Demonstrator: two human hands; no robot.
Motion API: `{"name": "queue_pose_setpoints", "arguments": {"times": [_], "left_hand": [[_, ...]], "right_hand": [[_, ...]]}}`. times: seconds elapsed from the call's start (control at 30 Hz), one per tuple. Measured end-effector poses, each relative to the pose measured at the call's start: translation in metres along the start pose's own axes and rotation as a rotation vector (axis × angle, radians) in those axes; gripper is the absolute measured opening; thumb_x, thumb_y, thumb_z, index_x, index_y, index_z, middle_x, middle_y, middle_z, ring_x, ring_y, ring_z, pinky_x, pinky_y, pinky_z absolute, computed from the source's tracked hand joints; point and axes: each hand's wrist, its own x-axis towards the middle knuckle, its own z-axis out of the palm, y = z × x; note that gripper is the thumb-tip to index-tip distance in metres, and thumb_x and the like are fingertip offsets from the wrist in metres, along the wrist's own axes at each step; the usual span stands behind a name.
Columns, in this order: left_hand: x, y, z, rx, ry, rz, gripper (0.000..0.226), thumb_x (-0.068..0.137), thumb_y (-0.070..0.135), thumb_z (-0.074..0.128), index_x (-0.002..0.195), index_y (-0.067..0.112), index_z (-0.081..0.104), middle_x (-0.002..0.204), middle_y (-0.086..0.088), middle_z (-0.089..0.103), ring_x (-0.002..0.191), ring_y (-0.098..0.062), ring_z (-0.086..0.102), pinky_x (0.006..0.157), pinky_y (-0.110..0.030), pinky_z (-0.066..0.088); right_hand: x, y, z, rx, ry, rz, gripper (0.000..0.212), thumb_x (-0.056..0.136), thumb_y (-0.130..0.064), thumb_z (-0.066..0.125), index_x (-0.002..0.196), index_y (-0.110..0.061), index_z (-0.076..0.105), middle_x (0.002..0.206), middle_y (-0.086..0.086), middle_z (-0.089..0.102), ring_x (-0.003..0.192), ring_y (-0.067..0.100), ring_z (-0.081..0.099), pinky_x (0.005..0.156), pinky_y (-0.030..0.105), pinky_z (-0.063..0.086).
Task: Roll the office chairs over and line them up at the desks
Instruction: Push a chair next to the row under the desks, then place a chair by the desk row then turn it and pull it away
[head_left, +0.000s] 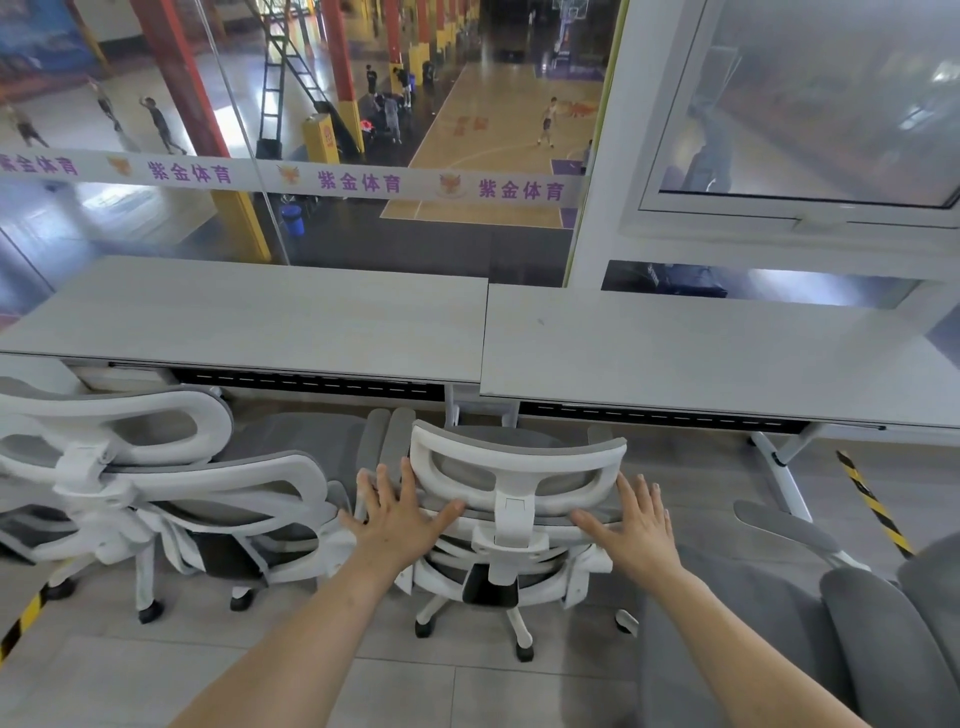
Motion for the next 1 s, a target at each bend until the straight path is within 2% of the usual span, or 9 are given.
{"name": "queue_pose_setpoints", "arguments": {"times": [0.13,0.3,0.37,0.47,0.57,0.63,0.83,0.9,1.0], "left_hand": [[-0.001,0.002,-0.002,0.023,-0.005,-0.014,0.126,0.068,0.106,0.023,0.161,0.034,-0.024,0.169,-0.008,-0.03,0.151,-0.034,-0.037,0.119,-0.074,-0.002],[-0.005,0.007,-0.003,0.03,0.004,-0.014,0.122,0.073,0.103,0.02,0.162,0.03,-0.021,0.169,-0.01,-0.029,0.151,-0.036,-0.036,0.12,-0.073,-0.006],[-0.013,0.009,-0.002,0.022,0.002,-0.009,0.116,0.079,0.099,0.018,0.163,0.028,-0.019,0.17,-0.011,-0.028,0.151,-0.038,-0.035,0.12,-0.071,-0.008],[-0.038,0.014,0.002,0.007,0.009,0.041,0.092,0.095,0.082,0.021,0.165,0.031,-0.01,0.172,-0.012,-0.021,0.155,-0.04,-0.025,0.123,-0.068,-0.005],[-0.069,0.023,0.011,0.009,0.055,0.096,0.078,0.102,0.069,0.026,0.166,0.031,0.003,0.174,-0.014,-0.008,0.158,-0.042,-0.013,0.124,-0.065,-0.001],[-0.093,0.033,0.024,0.028,0.092,0.126,0.076,0.103,0.066,0.028,0.167,0.03,0.008,0.174,-0.016,-0.004,0.158,-0.042,-0.012,0.126,-0.062,-0.002],[-0.191,0.091,0.089,0.159,0.186,0.407,0.068,0.105,0.059,0.032,0.164,0.029,0.018,0.173,-0.006,0.01,0.159,-0.036,-0.002,0.127,-0.06,0.008],[-0.229,0.117,0.116,0.193,0.197,0.496,0.064,0.106,0.057,0.033,0.162,0.028,0.024,0.171,-0.005,0.019,0.159,-0.034,0.004,0.125,-0.058,0.015],[-0.29,0.156,0.161,0.228,0.196,0.612,0.064,0.105,0.057,0.032,0.162,0.028,0.028,0.169,-0.005,0.026,0.159,-0.031,0.01,0.126,-0.055,0.016]], "right_hand": [[-0.003,-0.004,-0.001,0.002,0.006,0.01,0.114,0.074,-0.096,0.042,0.163,-0.035,0.003,0.172,0.002,-0.008,0.156,0.022,-0.017,0.127,0.048,0.0],[-0.016,-0.01,-0.004,0.004,0.01,0.017,0.107,0.082,-0.088,0.044,0.163,-0.032,0.004,0.172,0.004,-0.007,0.157,0.026,-0.014,0.128,0.048,0.004],[-0.023,-0.009,-0.005,0.008,0.007,0.009,0.098,0.088,-0.082,0.044,0.163,-0.031,0.007,0.172,0.005,-0.005,0.157,0.025,-0.013,0.128,0.049,0.007],[-0.042,0.001,-0.008,-0.003,0.03,-0.029,0.079,0.095,-0.072,0.042,0.159,-0.032,0.021,0.172,0.005,0.008,0.158,0.023,-0.005,0.126,0.05,0.016],[-0.072,0.017,-0.015,-0.064,0.145,-0.062,0.059,0.097,-0.064,0.042,0.147,-0.035,0.035,0.167,0.003,0.025,0.157,0.027,0.012,0.122,0.05,0.028],[-0.098,0.031,-0.024,-0.112,0.191,-0.054,0.054,0.1,-0.055,0.046,0.148,-0.033,0.039,0.167,0.003,0.026,0.157,0.027,0.015,0.121,0.048,0.029],[-0.202,0.107,-0.057,-0.196,0.347,-0.081,0.042,0.098,-0.041,0.058,0.139,-0.028,0.056,0.157,0.005,0.044,0.15,0.03,0.033,0.114,0.046,0.038],[-0.248,0.144,-0.066,-0.203,0.398,-0.07,0.04,0.097,-0.04,0.062,0.134,-0.026,0.06,0.152,0.006,0.05,0.146,0.032,0.041,0.109,0.049,0.043],[-0.326,0.198,-0.076,-0.215,0.455,-0.019,0.039,0.095,-0.041,0.064,0.132,-0.027,0.06,0.149,0.003,0.053,0.143,0.031,0.044,0.107,0.048,0.046]]}}
